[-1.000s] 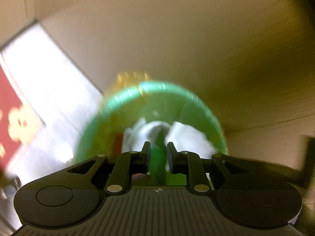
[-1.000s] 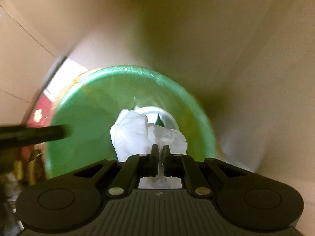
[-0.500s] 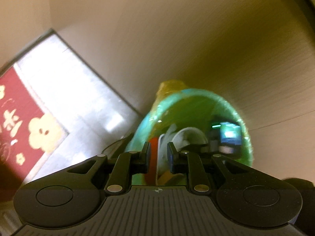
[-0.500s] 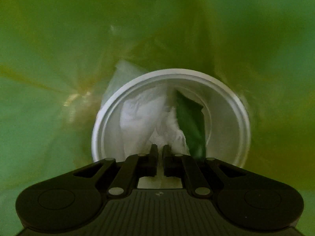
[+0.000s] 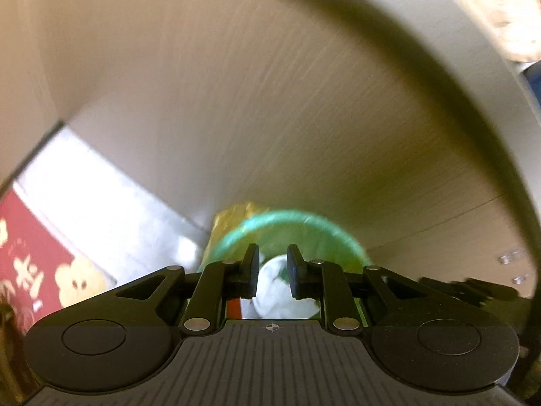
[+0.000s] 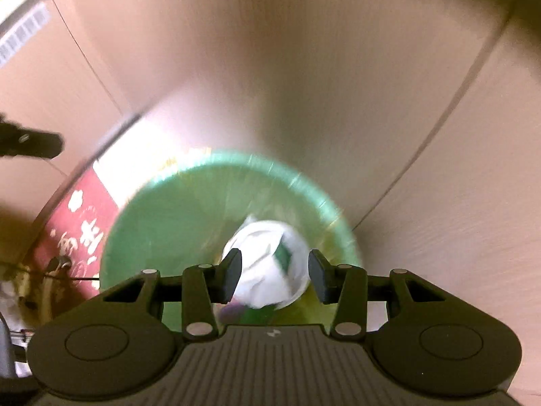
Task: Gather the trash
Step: 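Raise both grippers back up over the counter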
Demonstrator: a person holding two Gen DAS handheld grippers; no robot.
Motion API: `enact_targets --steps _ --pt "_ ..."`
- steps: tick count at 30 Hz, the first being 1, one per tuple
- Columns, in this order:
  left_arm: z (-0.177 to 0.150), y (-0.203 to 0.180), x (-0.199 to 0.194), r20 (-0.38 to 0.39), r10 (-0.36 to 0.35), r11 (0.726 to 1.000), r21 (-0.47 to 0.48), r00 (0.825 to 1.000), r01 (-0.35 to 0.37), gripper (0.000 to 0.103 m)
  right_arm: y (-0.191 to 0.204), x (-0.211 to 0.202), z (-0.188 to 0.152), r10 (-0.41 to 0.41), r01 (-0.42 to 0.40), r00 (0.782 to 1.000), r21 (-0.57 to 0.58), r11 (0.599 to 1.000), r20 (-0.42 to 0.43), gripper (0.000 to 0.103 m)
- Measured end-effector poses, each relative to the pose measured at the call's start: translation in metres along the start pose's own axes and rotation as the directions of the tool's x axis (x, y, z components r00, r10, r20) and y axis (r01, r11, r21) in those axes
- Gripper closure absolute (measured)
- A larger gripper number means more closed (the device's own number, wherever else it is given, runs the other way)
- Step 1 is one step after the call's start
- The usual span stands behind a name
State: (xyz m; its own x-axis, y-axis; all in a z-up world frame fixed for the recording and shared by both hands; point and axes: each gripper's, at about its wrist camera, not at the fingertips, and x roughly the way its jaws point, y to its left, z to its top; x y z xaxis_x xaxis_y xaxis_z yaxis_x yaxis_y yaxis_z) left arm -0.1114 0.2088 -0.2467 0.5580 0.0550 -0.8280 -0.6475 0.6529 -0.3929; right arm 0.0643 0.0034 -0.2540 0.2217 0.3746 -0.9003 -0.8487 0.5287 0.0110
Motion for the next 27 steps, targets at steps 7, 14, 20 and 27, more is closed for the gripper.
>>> enact_targets --steps 7,14,20,27 --pt "0.021 -0.054 -0.048 0.073 -0.094 0.99 0.116 0.993 0.085 0.083 -0.019 -0.103 0.016 -0.055 0.058 0.986 -0.016 0.998 0.16 0.06" --pt "0.029 -0.109 -0.082 0.117 -0.238 0.94 0.278 0.964 0.198 0.083 -0.023 -0.163 0.03 -0.115 0.125 0.938 -0.012 0.992 0.327 0.061" --pt "0.043 -0.14 -0.102 0.196 -0.311 0.899 0.379 0.93 0.221 0.083 -0.036 -0.186 0.047 -0.216 0.196 0.883 0.091 0.976 0.416 0.061" --pt "0.071 -0.164 -0.1 0.224 -0.372 0.878 0.398 0.901 0.264 0.083 -0.071 -0.187 0.064 -0.362 0.245 0.858 0.328 0.912 0.364 0.06"
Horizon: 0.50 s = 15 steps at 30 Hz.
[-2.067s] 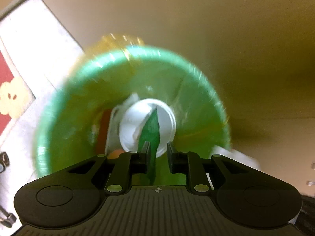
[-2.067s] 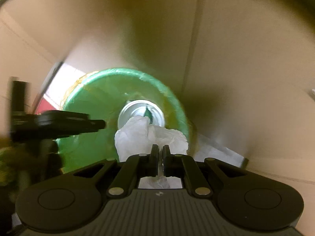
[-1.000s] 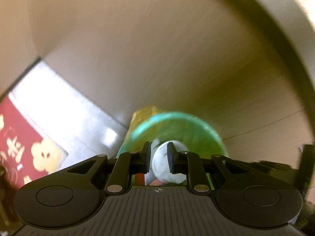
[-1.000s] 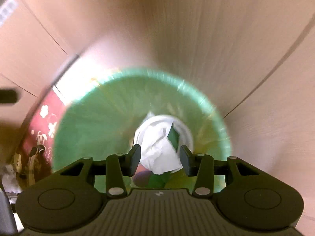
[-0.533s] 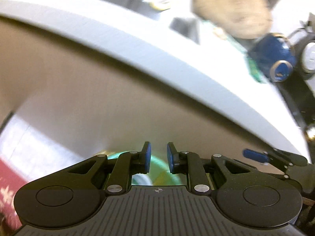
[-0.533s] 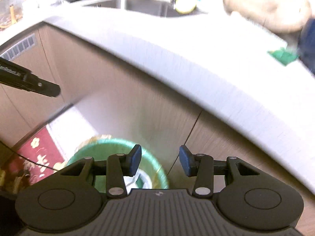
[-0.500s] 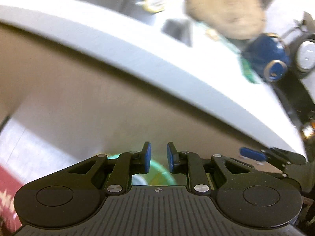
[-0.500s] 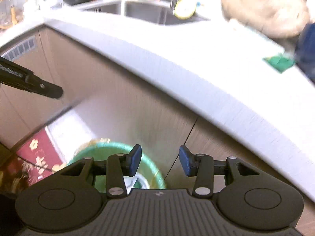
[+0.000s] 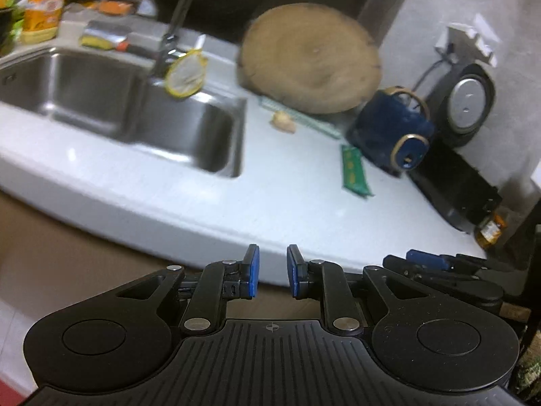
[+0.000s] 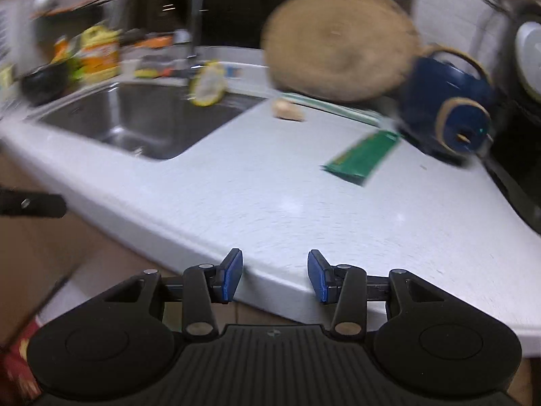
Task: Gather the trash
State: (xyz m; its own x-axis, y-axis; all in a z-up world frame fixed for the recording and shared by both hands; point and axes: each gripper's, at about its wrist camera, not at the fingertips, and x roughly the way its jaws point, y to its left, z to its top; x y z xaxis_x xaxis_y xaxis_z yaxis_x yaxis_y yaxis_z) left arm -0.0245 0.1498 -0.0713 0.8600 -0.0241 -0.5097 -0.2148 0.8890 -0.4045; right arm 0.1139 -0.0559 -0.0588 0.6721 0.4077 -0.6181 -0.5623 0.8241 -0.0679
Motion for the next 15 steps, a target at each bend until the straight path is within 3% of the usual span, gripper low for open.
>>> enact_targets --steps 3,6,9,12,13,15 --pt "0.007 -0.005 0.007 0.003 -0.015 0.999 0.033 1.0 0.015 0.083 -0.014 -0.002 0.003 -0.042 0.041 0.999 0.06 0.997 0.002 0.06" --pt "0.017 -0.018 0.022 -0.006 -0.048 0.999 0.025 0.999 0.048 0.083 -0.031 -0.002 0.005 -0.029 0.031 0.999 0.09 0.995 -0.02 0.056" --pt "0.026 -0.036 0.043 -0.013 -0.057 0.995 0.076 0.998 0.058 0.083 -0.047 0.006 0.012 -0.029 0.032 0.999 0.103 0.994 -0.032 0.052" --pt "0.032 -0.046 0.071 -0.071 -0.014 1.0 -0.001 0.997 0.014 0.083 -0.067 0.022 0.022 -0.032 0.041 0.997 0.126 0.991 -0.072 0.052" --pt "0.033 -0.049 0.08 -0.088 -0.031 0.999 -0.025 0.996 0.029 0.083 -0.074 0.027 0.026 -0.022 0.033 0.996 0.134 0.99 -0.083 0.051" --pt "0.037 -0.061 0.095 -0.099 -0.041 0.999 0.012 0.994 0.042 0.083 -0.088 0.035 0.034 -0.001 0.011 0.997 0.138 0.99 -0.076 0.049"
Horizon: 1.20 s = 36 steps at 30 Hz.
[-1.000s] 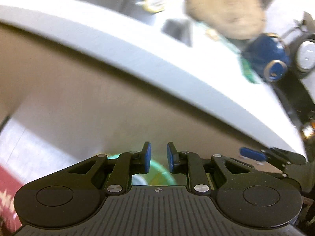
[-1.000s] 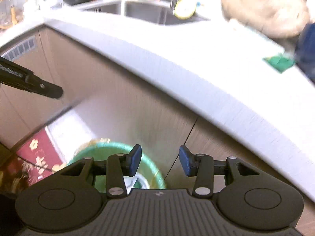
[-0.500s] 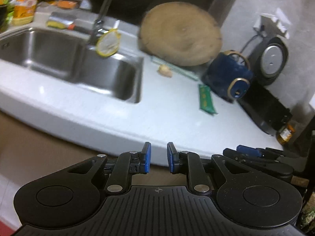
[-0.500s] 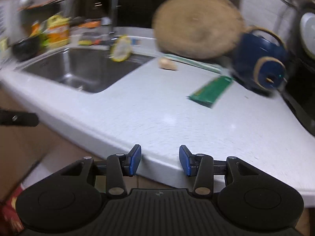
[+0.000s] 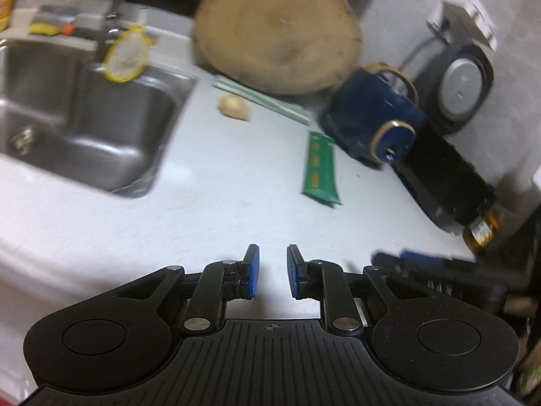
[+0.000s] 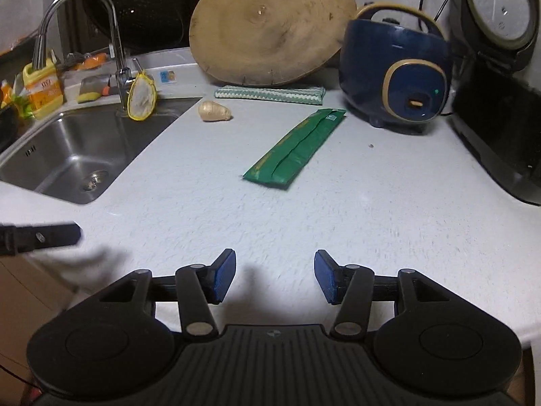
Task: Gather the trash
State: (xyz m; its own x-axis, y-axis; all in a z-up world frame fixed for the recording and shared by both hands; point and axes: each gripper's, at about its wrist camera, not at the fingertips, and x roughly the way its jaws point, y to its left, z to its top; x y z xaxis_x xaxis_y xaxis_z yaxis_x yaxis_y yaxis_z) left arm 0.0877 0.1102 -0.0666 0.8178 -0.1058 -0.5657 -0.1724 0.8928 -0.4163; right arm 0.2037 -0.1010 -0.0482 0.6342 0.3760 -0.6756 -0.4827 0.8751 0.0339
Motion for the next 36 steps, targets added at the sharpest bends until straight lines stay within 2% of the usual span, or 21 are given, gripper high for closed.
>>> enact_targets --steps 2,5,8,14,18,20,21,22,25,28,36 --pt "0.005 -0.009 0.01 0.01 0.026 0.999 0.028 1.0 -0.026 0.083 -0.011 0.01 0.012 -0.001 0.001 1.0 0.009 1.0 0.013 0.047" --pt "0.011 -0.017 0.02 0.019 0.015 1.0 0.014 1.0 -0.016 0.083 -0.027 0.03 0.032 0.018 -0.018 1.0 0.057 0.998 0.007 0.046" --pt "0.011 -0.021 0.022 0.025 0.042 0.999 0.025 0.999 -0.042 0.083 -0.036 0.05 0.051 0.047 -0.048 0.999 0.082 0.996 0.007 0.045" --pt "0.013 -0.013 0.019 -0.006 0.146 0.989 0.002 0.989 -0.146 0.083 -0.019 0.102 0.086 0.062 -0.062 0.998 -0.003 0.998 -0.003 0.045" --pt "0.018 -0.007 0.016 -0.002 0.183 0.983 -0.006 0.983 -0.183 0.083 -0.004 0.129 0.093 0.051 -0.052 0.998 -0.046 0.998 -0.027 0.045" --pt "0.019 -0.005 0.014 0.0 0.19 0.982 -0.006 0.982 -0.19 0.083 -0.003 0.135 0.092 0.054 -0.055 0.998 -0.035 0.998 -0.044 0.052" --pt "0.019 -0.004 0.013 0.001 0.19 0.982 -0.006 0.982 -0.19 0.083 -0.004 0.134 0.089 0.057 -0.058 0.997 -0.019 0.998 -0.05 0.066" --pt "0.018 -0.003 0.013 0.001 0.189 0.982 -0.007 0.982 -0.189 0.083 -0.003 0.131 0.087 0.063 -0.064 0.997 -0.012 0.998 -0.049 0.073" --pt "0.017 0.0 0.012 -0.004 0.178 0.984 -0.009 0.984 -0.178 0.083 -0.001 0.114 0.077 0.129 -0.13 0.99 -0.002 0.992 -0.055 0.085" --pt "0.015 -0.001 0.013 -0.014 0.161 0.987 0.001 0.987 -0.161 0.083 0.007 0.095 0.063 0.173 -0.174 0.983 -0.012 0.985 -0.068 0.088" --pt "0.011 -0.007 0.01 -0.032 0.09 0.995 0.044 0.995 -0.088 0.083 0.037 0.052 0.028 0.273 -0.273 0.956 0.007 0.962 -0.111 0.089"
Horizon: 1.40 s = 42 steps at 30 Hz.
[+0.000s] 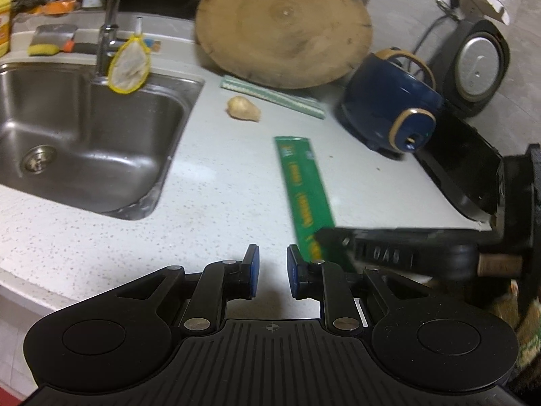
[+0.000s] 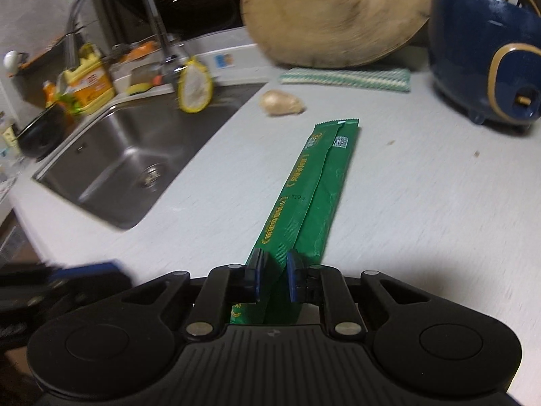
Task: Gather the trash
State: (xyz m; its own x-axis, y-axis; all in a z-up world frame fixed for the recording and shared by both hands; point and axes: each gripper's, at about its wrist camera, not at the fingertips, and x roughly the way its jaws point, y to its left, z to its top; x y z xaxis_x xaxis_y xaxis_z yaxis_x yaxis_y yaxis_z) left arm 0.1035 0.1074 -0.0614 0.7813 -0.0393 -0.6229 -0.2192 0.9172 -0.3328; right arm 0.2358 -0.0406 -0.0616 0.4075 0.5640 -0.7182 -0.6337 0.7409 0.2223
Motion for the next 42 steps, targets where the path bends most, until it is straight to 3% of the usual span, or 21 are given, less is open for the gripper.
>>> enact_targets --steps 5,6,9,13,17,20,26,32,35,42 --pt "-0.001 -0.003 0.001 -0.012 -0.032 0.999 0.012 0.999 0.033 0.083 0.008 -0.014 -0.013 0.078 -0.078 0.997 0.04 0.996 -0.014 0.087" --pt "-0.001 -0.004 0.002 -0.014 -0.038 0.999 0.016 0.999 0.038 0.083 0.007 -0.018 -0.014 0.072 -0.072 0.997 0.049 0.996 -0.002 0.083" --pt "0.003 -0.008 0.008 -0.019 -0.047 0.998 0.027 0.999 0.048 0.083 0.001 -0.037 -0.017 0.012 -0.016 0.998 0.059 0.998 0.062 0.066" --pt "0.013 -0.023 0.022 -0.022 -0.066 0.995 0.073 0.998 0.067 0.083 -0.014 -0.059 -0.02 -0.096 0.087 0.988 0.082 0.993 0.118 0.06" --pt "0.023 -0.037 0.042 -0.033 -0.072 0.99 0.116 0.997 0.075 0.082 -0.036 -0.068 -0.027 -0.172 0.157 0.978 0.131 0.979 0.117 0.059" --pt "0.037 -0.04 0.058 -0.015 -0.038 0.988 0.148 0.999 0.04 0.083 -0.047 -0.075 -0.035 -0.23 0.214 0.965 0.133 0.968 0.123 0.059" --pt "0.076 -0.032 0.093 -0.03 0.021 0.995 0.095 0.999 -0.018 0.083 -0.059 -0.084 -0.042 -0.31 0.298 0.938 0.099 0.949 0.153 0.05" --pt "0.073 -0.042 0.123 -0.11 -0.011 0.992 0.121 0.994 0.024 0.083 -0.08 -0.067 -0.033 -0.332 0.325 0.937 0.073 0.943 0.105 0.05" --pt "0.074 -0.044 0.134 -0.083 0.016 0.99 0.141 0.996 -0.004 0.083 -0.093 -0.06 -0.028 -0.333 0.328 0.939 0.07 0.942 0.087 0.05" --pt "0.106 -0.02 0.156 -0.048 0.094 0.995 0.046 0.994 -0.092 0.083 -0.121 -0.049 -0.007 -0.315 0.309 0.945 0.068 0.948 0.091 0.048"
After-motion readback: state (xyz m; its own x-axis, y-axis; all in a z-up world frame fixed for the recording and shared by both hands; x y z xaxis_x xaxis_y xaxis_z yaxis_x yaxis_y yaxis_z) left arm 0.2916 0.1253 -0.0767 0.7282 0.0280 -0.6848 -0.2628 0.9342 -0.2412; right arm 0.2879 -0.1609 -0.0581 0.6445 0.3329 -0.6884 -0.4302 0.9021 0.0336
